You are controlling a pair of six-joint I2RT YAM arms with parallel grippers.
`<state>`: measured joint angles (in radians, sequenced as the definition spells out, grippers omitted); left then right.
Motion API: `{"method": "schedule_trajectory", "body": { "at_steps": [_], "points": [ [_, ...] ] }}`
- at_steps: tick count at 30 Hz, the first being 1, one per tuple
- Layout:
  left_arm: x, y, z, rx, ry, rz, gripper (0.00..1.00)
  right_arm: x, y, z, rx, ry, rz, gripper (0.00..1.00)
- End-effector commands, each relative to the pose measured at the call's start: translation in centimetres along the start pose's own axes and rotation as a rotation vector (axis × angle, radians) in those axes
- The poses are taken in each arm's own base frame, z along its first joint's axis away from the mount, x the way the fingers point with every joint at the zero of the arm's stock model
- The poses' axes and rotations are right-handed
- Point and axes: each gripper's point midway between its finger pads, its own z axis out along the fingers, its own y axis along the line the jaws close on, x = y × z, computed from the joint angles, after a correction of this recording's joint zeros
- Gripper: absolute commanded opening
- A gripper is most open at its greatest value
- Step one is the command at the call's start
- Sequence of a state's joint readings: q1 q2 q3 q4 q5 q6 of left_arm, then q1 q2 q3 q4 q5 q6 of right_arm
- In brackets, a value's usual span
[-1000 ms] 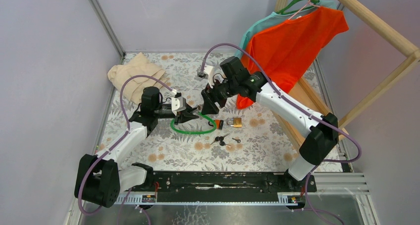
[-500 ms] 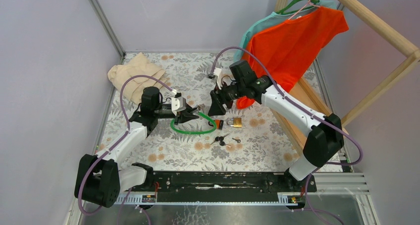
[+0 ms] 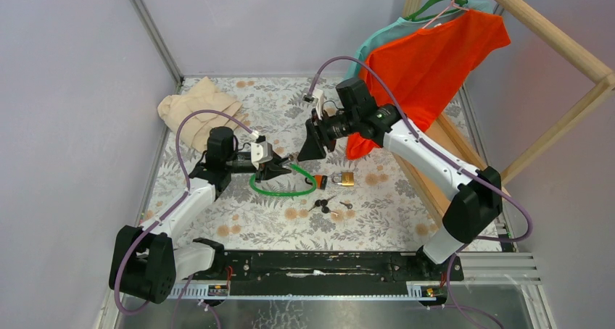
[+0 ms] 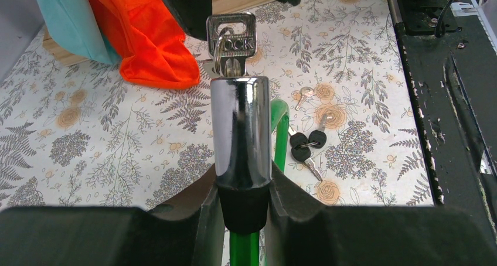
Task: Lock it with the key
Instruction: Lock the lock.
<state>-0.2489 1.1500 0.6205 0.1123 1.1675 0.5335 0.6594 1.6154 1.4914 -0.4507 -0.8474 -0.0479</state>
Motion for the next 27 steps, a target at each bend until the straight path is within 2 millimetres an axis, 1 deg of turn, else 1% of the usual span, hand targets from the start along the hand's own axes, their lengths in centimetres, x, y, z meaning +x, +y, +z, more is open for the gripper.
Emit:
{"method": "schedule_trajectory", "body": {
  "at_steps": [1, 6, 11, 18, 22, 27],
  "points": [
    [1.4, -0.7, 0.1, 0.007, 0.029, -0.051, 0.0, -2.2, 0.6, 0.2, -0.004, -0.037, -0.006, 0.52],
    [1.4, -0.6, 0.1, 0.008, 0.029, -0.054, 0.0, -2.7, 0.8, 0.5, -0.011, -0.043, -0.012, 0.47],
    [1.5, -0.7, 0.1, 0.006, 0.03, -0.054, 0.0, -2.5, 0.9, 0.8, -0.012, -0.033, -0.013, 0.4],
    [1.5, -0.7, 0.1, 0.006, 0.031, -0.057, 0.0, -2.3, 0.9, 0.9, -0.008, -0.019, -0.043, 0.22],
    [1.6, -0.7, 0.1, 0.005, 0.032, -0.07, 0.0, -2.5, 0.9, 0.6, 0.006, -0.002, -0.14, 0.13],
    [1.4, -0.8, 0.1, 0.01, 0.028, -0.082, 0.0, -2.2, -0.2, 0.6, 0.039, 0.031, -0.37, 0.1]
  ]
}}
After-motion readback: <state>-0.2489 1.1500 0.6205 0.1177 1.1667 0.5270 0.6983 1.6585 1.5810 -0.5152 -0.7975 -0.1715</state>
